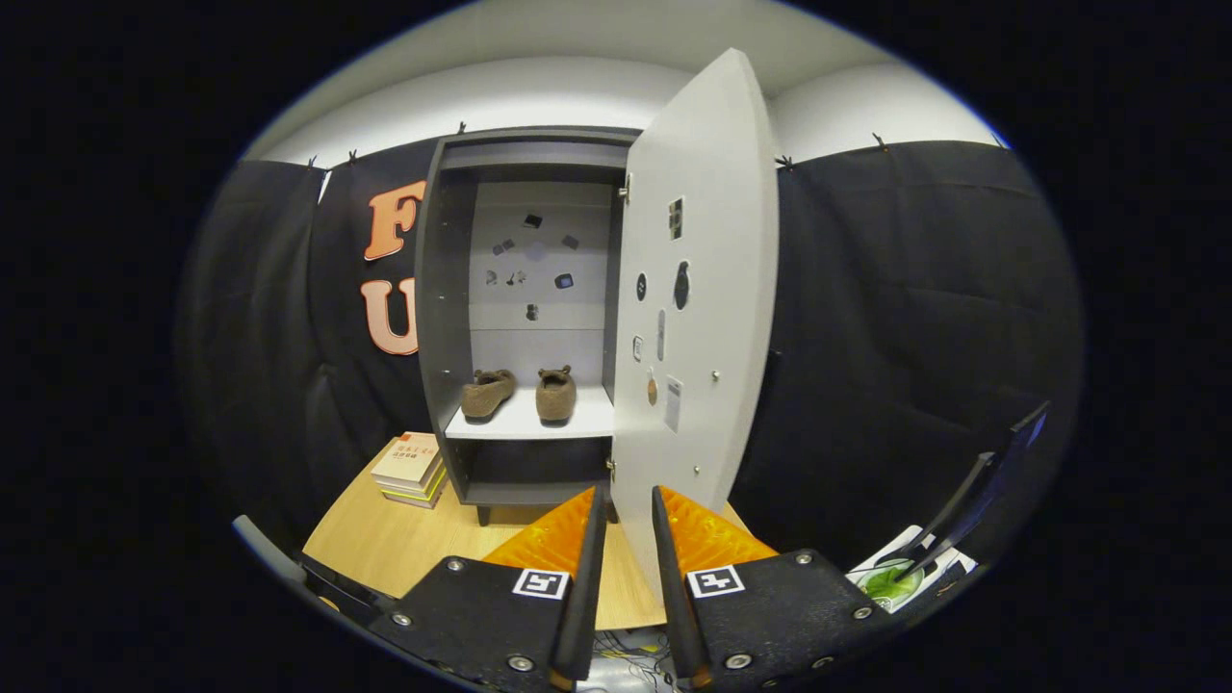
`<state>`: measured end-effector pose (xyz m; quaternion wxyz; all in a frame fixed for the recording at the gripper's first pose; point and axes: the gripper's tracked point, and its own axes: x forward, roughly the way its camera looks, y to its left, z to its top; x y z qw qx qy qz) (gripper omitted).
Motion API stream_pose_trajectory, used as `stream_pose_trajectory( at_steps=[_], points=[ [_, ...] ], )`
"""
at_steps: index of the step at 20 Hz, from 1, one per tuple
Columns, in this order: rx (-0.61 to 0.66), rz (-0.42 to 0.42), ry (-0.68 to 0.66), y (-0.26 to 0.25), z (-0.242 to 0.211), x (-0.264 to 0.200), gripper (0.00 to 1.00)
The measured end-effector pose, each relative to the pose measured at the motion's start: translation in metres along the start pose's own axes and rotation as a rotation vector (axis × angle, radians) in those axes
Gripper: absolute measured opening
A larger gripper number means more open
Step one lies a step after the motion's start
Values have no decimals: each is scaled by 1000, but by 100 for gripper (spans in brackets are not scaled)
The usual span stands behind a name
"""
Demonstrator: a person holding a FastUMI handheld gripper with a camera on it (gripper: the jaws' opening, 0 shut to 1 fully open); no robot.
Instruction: Open the shoe cabinet door, grab the shoes and put them into the shoe cabinet, then close the shoe cabinet door.
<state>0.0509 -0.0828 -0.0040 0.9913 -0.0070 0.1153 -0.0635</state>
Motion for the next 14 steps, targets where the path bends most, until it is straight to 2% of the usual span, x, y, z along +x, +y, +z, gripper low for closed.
stream_pose_trajectory(
  at_steps=[6, 14],
  points=[
    [-11, -65, -18, -55, -11, 9, 41],
    [58, -38, 17, -97, -32, 62, 51]
  ],
)
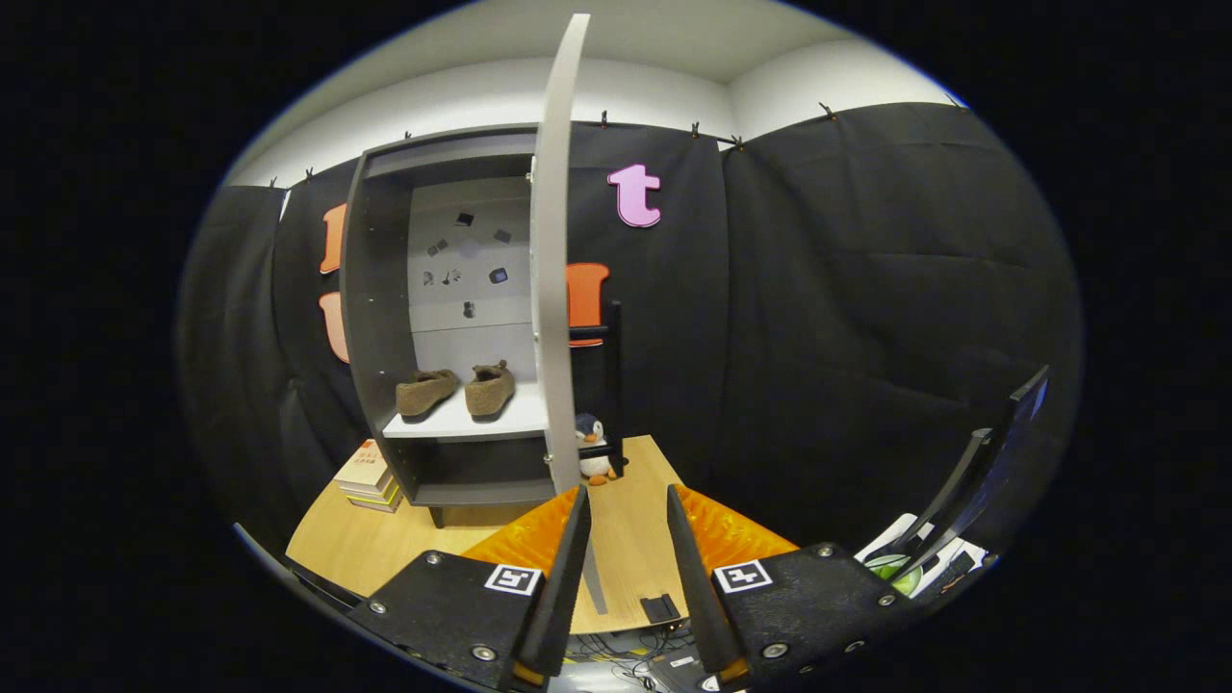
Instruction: Open the shoe cabinet door, grab the shoes and put them into the shoe cabinet, then close the shoe cabinet door.
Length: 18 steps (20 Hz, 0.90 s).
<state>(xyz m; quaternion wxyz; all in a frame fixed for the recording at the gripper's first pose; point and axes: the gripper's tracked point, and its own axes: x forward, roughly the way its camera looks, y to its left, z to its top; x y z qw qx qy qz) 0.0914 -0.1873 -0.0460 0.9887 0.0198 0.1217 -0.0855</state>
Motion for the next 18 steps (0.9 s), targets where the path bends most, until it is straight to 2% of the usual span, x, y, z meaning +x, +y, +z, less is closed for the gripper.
stream_pose_trajectory(
  at_steps=[6, 9, 18],
  points=[
    [3, 68, 9, -4, -3, 43, 55],
    [20, 129, 5, 4, -1, 51, 56],
    [6, 213, -11, 15, 4, 67, 57]
  ],
)
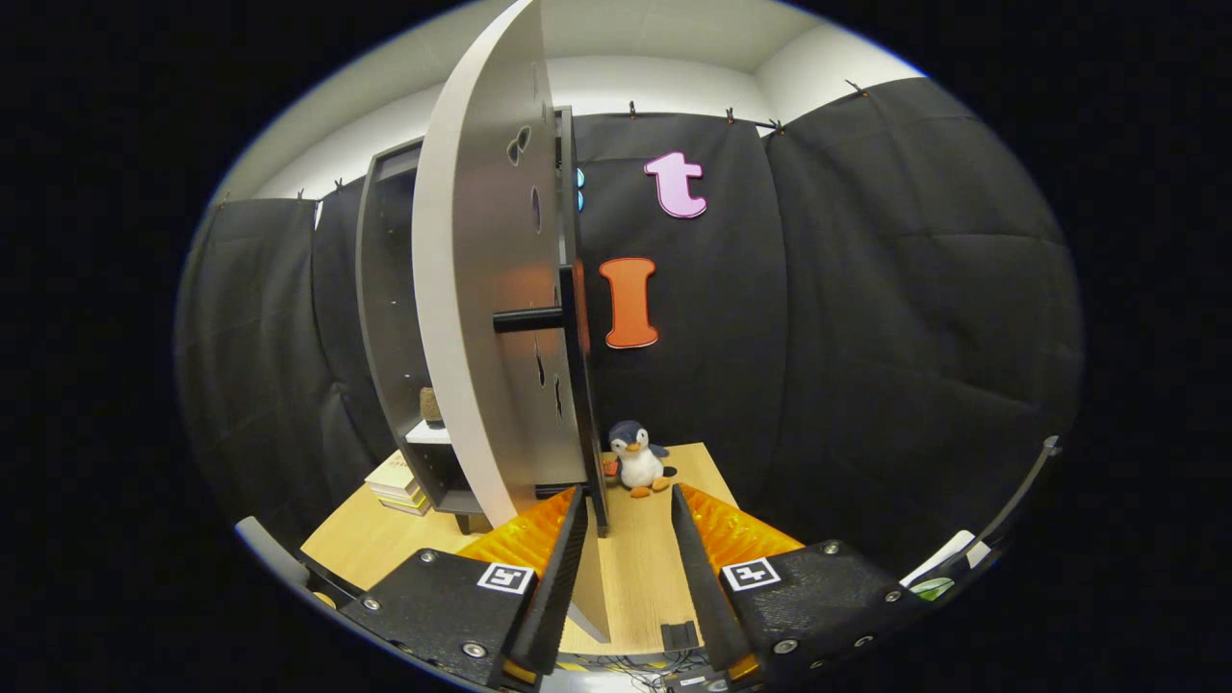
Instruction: Open the shoe cabinet door, grab the shoes and put them into the shoe cabinet, then close the shoe cabinet door.
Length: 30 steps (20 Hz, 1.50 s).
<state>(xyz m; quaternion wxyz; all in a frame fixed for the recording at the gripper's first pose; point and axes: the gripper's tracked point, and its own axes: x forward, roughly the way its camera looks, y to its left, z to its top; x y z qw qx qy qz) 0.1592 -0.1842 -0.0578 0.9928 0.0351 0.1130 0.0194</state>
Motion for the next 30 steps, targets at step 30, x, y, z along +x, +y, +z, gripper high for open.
stream_pose_trajectory(
  at_steps=[30],
  points=[
    [32, 358, -50, 233, -21, 59, 91]
  ],
)
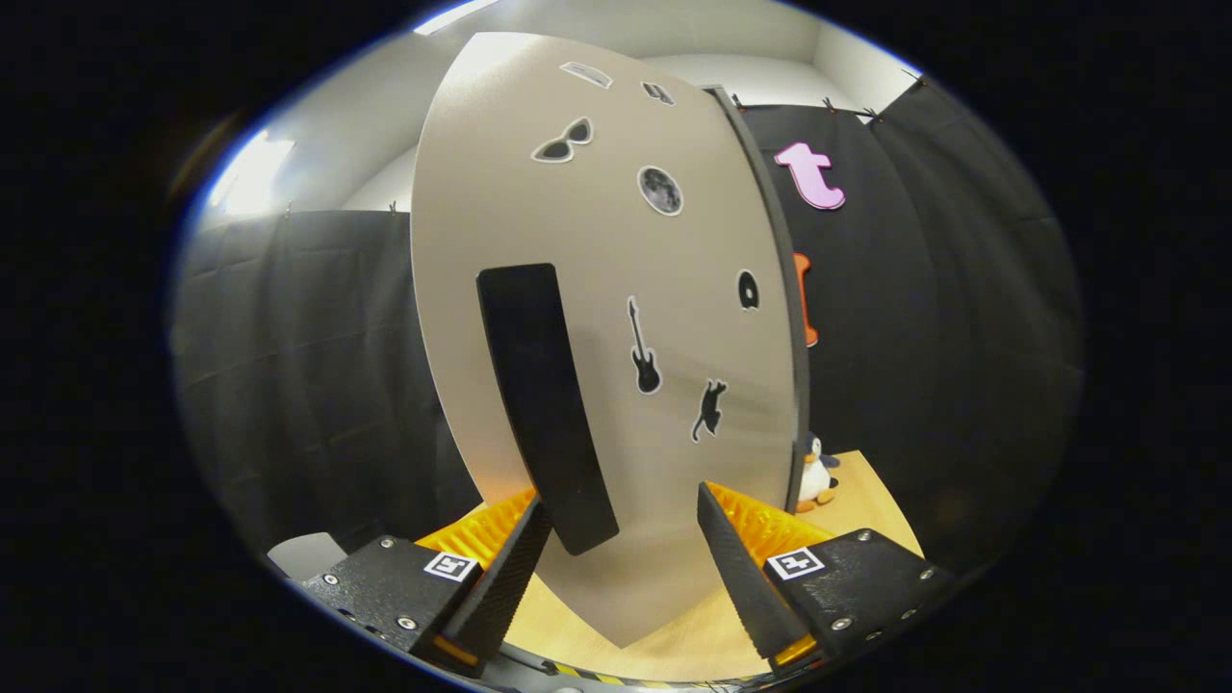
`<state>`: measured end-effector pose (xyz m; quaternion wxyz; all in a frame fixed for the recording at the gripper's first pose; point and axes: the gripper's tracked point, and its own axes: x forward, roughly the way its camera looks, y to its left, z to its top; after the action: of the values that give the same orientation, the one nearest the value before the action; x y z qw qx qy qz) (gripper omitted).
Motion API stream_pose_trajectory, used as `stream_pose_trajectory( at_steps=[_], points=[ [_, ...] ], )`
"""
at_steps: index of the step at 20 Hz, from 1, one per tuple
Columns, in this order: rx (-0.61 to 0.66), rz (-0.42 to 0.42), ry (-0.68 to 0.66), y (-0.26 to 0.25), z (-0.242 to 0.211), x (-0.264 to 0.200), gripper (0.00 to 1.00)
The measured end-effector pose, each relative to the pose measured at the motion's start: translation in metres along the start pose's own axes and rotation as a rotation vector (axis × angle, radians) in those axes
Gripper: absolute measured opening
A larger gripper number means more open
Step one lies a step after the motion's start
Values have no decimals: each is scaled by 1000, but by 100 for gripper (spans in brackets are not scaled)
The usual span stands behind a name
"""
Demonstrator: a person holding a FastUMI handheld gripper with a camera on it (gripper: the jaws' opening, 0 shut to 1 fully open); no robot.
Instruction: Open the shoe cabinet door, grab the shoes and put them into the shoe cabinet, then close the shoe cabinet door.
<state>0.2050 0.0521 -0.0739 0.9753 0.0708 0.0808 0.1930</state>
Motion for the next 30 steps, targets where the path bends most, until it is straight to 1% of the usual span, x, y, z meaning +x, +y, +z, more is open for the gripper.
stream_pose_trajectory(
  at_steps=[1, 5, 7, 9, 12, 13, 17, 19, 21, 24, 30],
  points=[
    [-3, 12, -3, 8, 0, 11, 95],
    [5, 40, 9, 35, -2, 52, 96],
    [-9, 41, 12, 47, -1, 71, 96],
    [-23, 46, 14, 55, 2, 94, 96],
    [-9, 46, 16, 62, 4, 124, 96],
    [-20, 38, 9, 62, 3, 116, 97],
    [-66, 0, -13, 67, 8, 126, 96],
    [-41, -2, -19, 69, 7, 132, 97],
    [-21, -29, -41, 69, 10, 136, 96],
    [-36, -83, -72, 68, 10, 140, 97],
    [-54, -135, -83, 70, 10, 144, 98]
  ],
)
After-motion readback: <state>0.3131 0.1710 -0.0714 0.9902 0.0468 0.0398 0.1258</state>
